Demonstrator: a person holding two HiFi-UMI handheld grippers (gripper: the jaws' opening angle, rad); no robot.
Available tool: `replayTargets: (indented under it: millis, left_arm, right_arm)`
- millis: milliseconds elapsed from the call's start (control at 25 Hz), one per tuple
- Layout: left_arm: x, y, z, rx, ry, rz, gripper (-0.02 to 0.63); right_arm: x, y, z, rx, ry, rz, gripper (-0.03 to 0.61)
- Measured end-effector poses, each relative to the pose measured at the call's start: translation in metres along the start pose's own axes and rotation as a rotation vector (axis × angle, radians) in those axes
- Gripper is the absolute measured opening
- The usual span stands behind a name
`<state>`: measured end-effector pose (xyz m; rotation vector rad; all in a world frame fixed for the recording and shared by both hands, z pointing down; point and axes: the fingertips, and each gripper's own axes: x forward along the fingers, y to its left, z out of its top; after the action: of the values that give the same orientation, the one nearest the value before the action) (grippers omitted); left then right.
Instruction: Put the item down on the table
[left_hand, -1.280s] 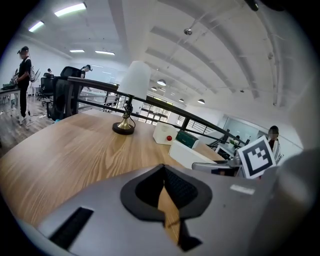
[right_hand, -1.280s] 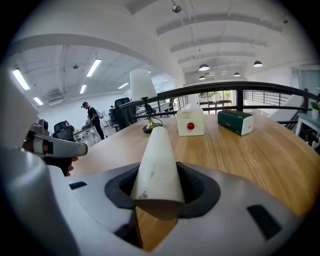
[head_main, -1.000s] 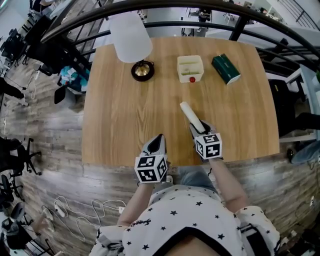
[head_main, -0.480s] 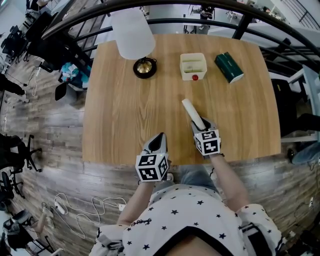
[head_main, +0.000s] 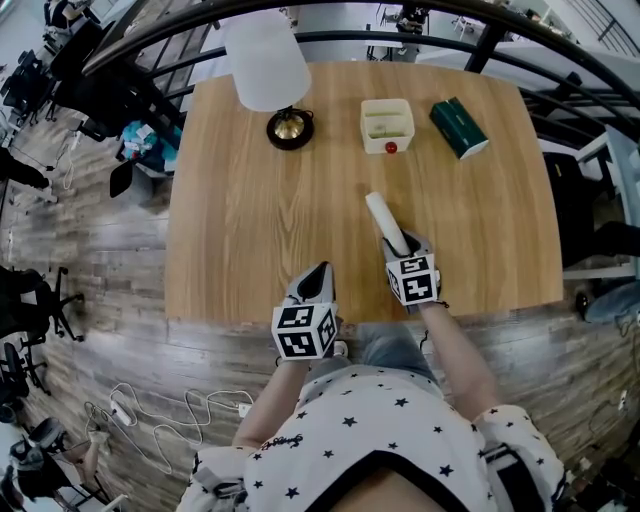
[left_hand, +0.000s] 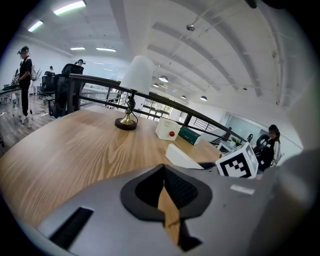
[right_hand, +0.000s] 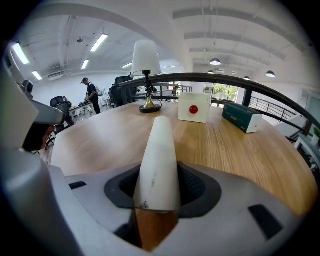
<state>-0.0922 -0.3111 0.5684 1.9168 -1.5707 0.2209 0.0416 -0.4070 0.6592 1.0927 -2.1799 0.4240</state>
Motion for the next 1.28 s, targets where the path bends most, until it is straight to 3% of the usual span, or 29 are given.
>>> replayTargets:
  millis: [800,1280]
  left_arm:
    - [-0.02,-0.009,-0.019,0.01,0.014,-0.008,0.012]
    - [-0.043,-0.007,-0.031,0.008,0.011,0.007,0.012]
  right_arm:
    - [-0.019,0.034,0.001,-0.012,-0.048,0.058,0.227]
    - [-0.029,0.051,-0.013,0.002,-0.038,0.07,0.229]
